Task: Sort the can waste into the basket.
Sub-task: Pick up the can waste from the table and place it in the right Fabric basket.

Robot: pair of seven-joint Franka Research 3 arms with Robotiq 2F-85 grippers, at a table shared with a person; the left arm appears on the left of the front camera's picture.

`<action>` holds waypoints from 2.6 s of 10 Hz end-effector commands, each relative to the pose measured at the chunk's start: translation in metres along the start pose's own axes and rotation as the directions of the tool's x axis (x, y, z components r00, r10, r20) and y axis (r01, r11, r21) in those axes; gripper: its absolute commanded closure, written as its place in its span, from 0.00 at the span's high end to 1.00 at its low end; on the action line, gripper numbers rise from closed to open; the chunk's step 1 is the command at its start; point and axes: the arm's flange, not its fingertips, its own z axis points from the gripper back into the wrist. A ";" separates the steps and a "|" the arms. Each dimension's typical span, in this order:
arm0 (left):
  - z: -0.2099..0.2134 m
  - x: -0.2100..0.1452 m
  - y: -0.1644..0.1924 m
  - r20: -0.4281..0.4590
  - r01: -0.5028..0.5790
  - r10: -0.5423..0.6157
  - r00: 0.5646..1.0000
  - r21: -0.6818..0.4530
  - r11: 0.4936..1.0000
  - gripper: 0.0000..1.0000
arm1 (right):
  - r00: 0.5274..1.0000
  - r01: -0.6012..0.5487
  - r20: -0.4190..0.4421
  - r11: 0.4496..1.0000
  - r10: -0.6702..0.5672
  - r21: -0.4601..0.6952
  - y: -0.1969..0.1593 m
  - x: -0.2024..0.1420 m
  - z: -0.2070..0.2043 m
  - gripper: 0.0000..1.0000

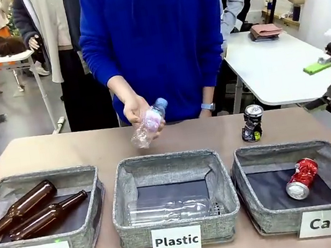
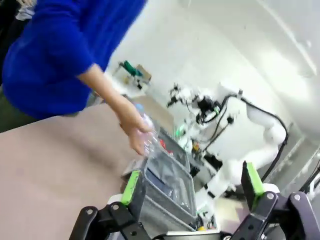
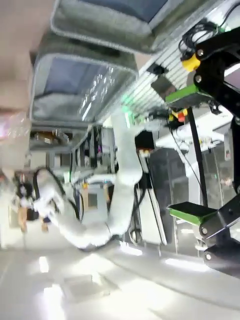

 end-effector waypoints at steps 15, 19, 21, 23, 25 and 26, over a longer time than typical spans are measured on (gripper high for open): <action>0.008 -0.008 0.010 0.041 -0.014 0.015 0.999 -0.018 1.000 1.00 | 1.000 0.018 -0.002 0.998 -0.018 0.067 -0.006 0.005 0.004 1.00; 0.008 -0.008 0.010 0.041 -0.014 0.015 0.999 -0.018 1.000 1.00 | 0.994 -0.065 0.081 0.987 0.078 -0.147 0.001 0.033 0.026 1.00; 0.008 -0.008 0.010 0.041 -0.014 0.015 0.999 -0.018 1.000 1.00 | 0.952 -0.246 0.076 0.887 0.298 -0.390 0.003 0.085 0.053 1.00; 0.008 -0.008 0.010 0.041 -0.014 0.015 0.999 -0.018 1.000 1.00 | 0.886 -0.352 -0.017 0.649 0.463 -0.674 -0.007 0.110 0.070 1.00; 0.008 -0.008 0.010 0.041 -0.014 0.015 0.999 -0.018 1.000 1.00 | 0.833 -0.321 -0.091 0.343 0.546 -0.883 -0.015 0.142 0.047 1.00; 0.008 -0.008 0.010 0.041 -0.014 0.015 0.999 -0.018 1.000 1.00 | 0.822 -0.340 -0.128 0.298 0.555 -0.892 -0.019 0.151 0.036 1.00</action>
